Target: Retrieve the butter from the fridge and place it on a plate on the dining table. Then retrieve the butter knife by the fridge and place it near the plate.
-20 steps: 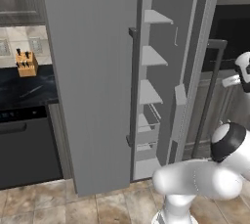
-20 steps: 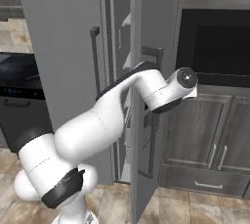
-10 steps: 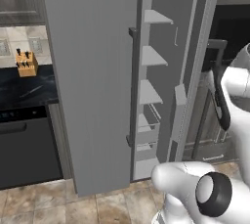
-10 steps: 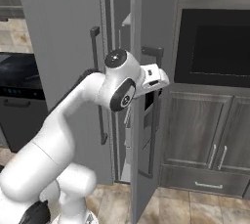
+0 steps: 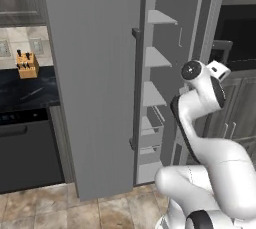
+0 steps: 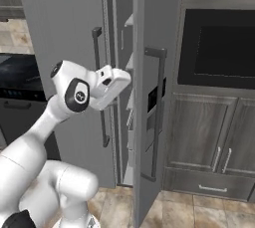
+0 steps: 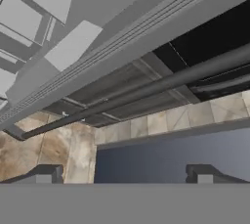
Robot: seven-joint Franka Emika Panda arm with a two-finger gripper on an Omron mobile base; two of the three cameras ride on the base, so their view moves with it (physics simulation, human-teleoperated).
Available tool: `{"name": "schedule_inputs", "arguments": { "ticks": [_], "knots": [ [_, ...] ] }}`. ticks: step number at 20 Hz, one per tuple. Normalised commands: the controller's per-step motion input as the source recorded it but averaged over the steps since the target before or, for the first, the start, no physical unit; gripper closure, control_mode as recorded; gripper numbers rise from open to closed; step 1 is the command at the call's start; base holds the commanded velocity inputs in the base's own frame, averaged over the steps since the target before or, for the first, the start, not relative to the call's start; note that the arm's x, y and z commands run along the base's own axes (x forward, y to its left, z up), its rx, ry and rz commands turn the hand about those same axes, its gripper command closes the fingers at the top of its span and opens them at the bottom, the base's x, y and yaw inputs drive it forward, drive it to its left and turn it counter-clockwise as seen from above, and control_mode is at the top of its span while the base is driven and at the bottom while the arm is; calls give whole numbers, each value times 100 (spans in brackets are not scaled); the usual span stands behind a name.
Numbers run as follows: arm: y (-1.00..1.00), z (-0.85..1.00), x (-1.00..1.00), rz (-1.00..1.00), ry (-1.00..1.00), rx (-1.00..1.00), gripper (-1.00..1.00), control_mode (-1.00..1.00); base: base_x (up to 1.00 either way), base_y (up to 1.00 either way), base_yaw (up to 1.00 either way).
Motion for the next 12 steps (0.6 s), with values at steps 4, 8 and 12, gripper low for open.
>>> {"name": "schedule_inputs", "arguments": {
  "ticks": [4,8,12],
  "knots": [
    [97,0,5,-14,1,-17,-100,-100,0,0,0],
    [82,0,8,-12,3,-15,-100,-100,0,0,0],
    [15,0,50,-1,7,-5,-100,-100,0,0,0]
  ]
}}
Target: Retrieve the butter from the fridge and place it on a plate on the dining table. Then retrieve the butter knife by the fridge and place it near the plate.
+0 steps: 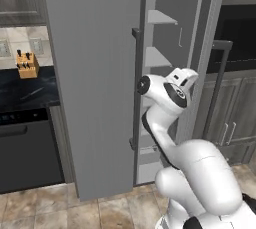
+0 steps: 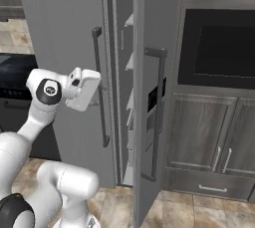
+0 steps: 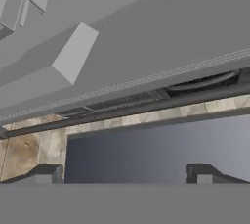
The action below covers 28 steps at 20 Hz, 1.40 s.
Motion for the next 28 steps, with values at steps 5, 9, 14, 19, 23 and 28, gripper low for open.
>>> {"name": "schedule_inputs", "arguments": {
  "ticks": [5,9,14,19,23,28],
  "knots": [
    [0,0,54,0,11,-2,-100,-100,0,0,0],
    [-4,0,42,0,11,0,-100,-100,0,0,0],
    [-4,0,26,1,14,0,-100,-100,0,0,0],
    [-10,-2,38,2,23,-2,-100,-100,0,0,0],
    [-29,-2,37,5,28,-1,-100,-100,0,0,0],
    [-17,0,35,5,25,0,-100,-100,0,0,0]
  ]
}}
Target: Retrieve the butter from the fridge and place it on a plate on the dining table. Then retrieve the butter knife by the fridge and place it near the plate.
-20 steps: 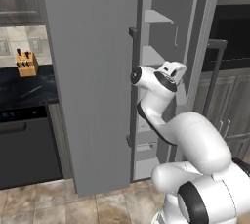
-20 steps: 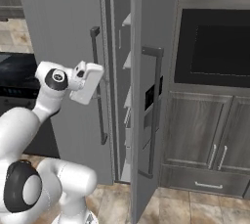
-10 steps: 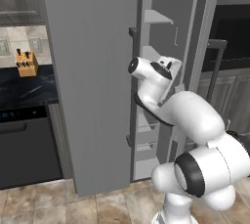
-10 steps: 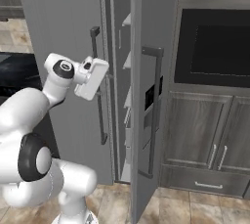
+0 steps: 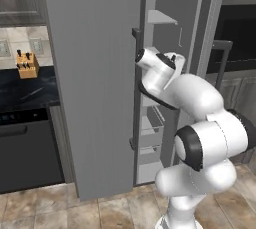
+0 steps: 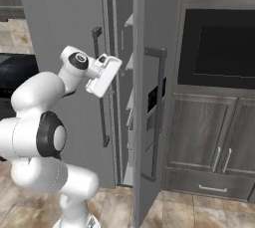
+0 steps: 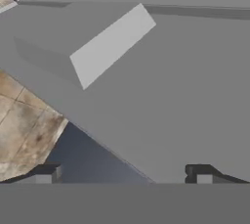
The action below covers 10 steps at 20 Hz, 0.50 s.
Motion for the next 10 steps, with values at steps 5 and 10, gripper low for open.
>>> {"name": "schedule_inputs", "arguments": {
  "ticks": [5,10],
  "knots": [
    [-21,-4,8,1,17,-4,-100,-100,0,0,0],
    [-61,-8,0,0,21,-8,-100,-100,0,0,0]
  ]
}}
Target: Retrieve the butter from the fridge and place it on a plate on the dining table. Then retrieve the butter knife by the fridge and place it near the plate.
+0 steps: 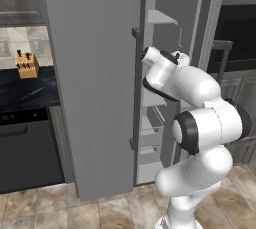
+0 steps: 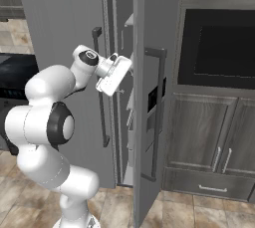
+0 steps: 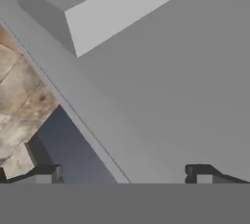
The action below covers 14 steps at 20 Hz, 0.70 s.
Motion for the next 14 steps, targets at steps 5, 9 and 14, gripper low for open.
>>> {"name": "schedule_inputs", "arguments": {
  "ticks": [5,9,14],
  "knots": [
    [-40,-4,0,0,20,-9,-100,-100,0,0,0],
    [-38,0,0,0,16,-10,-100,-100,0,0,0],
    [-90,0,-19,-1,15,-4,-100,-100,0,0,0]
  ]
}}
